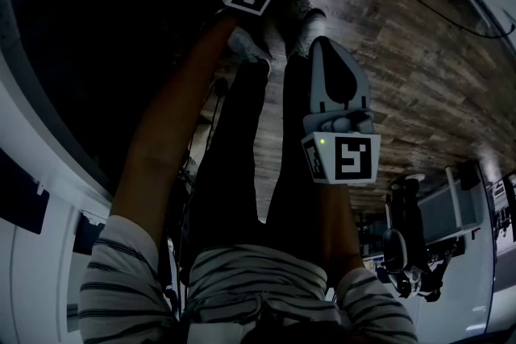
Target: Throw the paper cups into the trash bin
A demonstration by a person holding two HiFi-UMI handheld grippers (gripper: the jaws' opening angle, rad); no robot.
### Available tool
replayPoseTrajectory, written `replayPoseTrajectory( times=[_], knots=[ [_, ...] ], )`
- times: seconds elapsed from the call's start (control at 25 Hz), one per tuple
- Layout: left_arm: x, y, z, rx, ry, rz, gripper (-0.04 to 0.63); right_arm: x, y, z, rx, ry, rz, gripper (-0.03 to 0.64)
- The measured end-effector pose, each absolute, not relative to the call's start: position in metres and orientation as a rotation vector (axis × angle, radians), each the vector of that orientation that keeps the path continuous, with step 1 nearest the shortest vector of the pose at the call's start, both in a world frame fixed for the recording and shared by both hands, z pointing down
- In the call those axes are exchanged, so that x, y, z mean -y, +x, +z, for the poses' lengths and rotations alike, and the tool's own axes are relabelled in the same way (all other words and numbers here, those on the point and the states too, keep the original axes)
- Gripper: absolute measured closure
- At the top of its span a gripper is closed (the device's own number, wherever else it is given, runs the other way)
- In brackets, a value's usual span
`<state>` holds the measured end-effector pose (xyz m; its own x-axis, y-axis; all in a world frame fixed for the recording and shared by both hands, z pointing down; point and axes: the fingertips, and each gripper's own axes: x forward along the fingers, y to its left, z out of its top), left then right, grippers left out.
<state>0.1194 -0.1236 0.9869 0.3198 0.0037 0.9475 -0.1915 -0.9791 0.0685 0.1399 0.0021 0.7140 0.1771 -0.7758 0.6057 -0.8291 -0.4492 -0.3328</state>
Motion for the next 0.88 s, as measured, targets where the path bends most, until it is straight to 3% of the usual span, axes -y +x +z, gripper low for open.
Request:
replayPoseTrajectory(
  times=[0.88],
  knots=[
    [0.134, 0.124, 1.017, 0.184, 2.361, 1.766, 0.295, -0.006, 0.140, 0.727, 1.578, 2.361, 1.184, 0.606]
  ],
)
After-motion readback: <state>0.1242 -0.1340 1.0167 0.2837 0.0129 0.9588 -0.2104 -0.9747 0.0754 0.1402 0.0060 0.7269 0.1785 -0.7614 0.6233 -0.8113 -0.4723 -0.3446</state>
